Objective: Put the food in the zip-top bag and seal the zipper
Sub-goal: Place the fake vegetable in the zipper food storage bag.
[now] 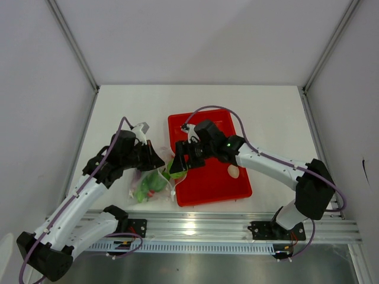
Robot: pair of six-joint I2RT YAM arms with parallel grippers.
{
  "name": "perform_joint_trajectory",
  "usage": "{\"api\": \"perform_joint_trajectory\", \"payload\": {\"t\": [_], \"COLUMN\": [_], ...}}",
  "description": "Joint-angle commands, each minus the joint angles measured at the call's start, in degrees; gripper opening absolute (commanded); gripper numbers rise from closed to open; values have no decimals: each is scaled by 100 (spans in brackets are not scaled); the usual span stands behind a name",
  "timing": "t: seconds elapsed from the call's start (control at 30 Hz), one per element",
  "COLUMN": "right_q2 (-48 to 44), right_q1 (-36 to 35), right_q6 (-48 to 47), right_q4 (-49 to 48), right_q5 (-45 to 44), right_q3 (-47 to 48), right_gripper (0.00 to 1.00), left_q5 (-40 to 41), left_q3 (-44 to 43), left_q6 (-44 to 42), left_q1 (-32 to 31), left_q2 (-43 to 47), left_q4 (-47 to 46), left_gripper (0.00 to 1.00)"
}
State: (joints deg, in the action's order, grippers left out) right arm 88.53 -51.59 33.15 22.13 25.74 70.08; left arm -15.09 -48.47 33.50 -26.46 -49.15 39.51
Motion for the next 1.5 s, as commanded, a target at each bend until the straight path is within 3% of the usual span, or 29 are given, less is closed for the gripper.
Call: {"api": "perform_joint_trajectory", "payload": {"t": [0.0, 0.43, 0.53, 0.77, 0.8, 0.83, 1.1, 1.47], "right_q2": [338, 1385, 1517, 1439, 1352, 1307, 710, -62], "right_q1": [-17, -342, -448, -562, -562, -554, -562, -545], "right_q6": [200, 26, -142, -317, -352, -370, -467, -713], "right_q4": [-1034, -2625, -2583, -2239, -2231, -2239, -1959, -904], "right_q5": [483, 196, -7, -473, -499, -534, -842, -1650], "right_q3": [5, -39, 127, 76, 32, -21, -408, -145], "right_gripper": [48, 60, 64, 85, 96, 99, 99, 99], "left_q5": [-82, -134, -117, -38, -46, -55, -90, -82], "left_q3": [-189, -400, -418, -357, -339, -330, -356, -479], "left_q6": [8, 69, 78, 69, 69, 78, 96, 87], "left_q1": [-9, -9, -9, -9, -9, -9, -9, 0], "left_q2": [45, 230, 282, 335, 327, 327, 256, 300], "left_q4": [-75, 101, 145, 233, 198, 189, 127, 233], "left_gripper": [1, 1, 1, 1, 1, 1, 1, 1]}}
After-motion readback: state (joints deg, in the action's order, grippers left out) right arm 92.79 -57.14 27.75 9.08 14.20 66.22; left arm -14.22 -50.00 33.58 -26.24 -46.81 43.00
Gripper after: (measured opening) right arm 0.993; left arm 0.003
